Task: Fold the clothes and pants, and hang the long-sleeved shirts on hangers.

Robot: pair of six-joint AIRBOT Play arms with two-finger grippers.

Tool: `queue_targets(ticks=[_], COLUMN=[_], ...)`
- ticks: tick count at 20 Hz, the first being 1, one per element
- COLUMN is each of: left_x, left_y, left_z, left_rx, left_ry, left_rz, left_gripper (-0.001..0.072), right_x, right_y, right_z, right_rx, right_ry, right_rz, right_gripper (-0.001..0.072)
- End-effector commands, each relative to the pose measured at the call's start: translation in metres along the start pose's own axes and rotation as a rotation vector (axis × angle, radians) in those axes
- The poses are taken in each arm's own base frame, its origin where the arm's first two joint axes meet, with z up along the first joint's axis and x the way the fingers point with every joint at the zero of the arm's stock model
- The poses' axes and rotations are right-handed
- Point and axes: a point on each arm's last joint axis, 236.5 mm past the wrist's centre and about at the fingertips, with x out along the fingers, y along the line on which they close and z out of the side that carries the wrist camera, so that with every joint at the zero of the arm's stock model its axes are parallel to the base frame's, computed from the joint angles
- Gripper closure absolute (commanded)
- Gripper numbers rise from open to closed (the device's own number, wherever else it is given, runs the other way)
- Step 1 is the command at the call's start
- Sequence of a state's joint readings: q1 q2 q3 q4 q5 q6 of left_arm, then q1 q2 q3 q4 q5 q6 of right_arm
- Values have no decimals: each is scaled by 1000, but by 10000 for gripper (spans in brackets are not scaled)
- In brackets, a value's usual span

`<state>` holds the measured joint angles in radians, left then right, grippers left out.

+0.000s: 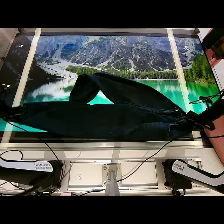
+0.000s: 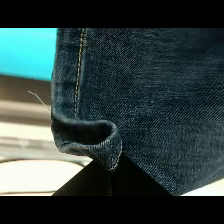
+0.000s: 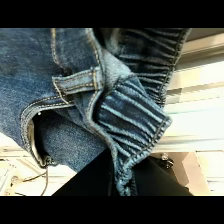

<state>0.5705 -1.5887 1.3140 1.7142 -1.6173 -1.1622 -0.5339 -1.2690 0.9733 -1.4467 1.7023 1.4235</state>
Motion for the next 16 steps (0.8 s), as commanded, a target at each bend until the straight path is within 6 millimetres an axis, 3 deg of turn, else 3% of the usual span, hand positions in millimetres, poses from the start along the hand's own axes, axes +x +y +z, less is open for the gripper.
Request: queue_targets(ticks=[1,6,12,13,14,15,16], left_x=[25,37,41,41,41,41,41], left_y=[6,9,12,13,13,13,14], left_z=[-30,-45,-40,-38,-38,-37,-36], left_rx=[16,65,67,67,67,66,63], left_ry=[125,201,187,180,180,175,170], left_rz=[-6,-12,-4,-1,-1,2,5], left_gripper=[685,685,670,592,395,184,117], right_x=[14,14,12,12,12,12,12], right_y=[-3,-10,-23,-23,-23,-22,-22], right_z=[-3,-3,-18,-17,-17,-17,-17], right_rx=[-9,-17,-9,-10,-10,-10,-10], right_ry=[19,20,80,79,77,76,78], right_rz=[-6,-34,-91,-91,-88,-86,-86], right_gripper=[644,644,644,644,641,562,370])
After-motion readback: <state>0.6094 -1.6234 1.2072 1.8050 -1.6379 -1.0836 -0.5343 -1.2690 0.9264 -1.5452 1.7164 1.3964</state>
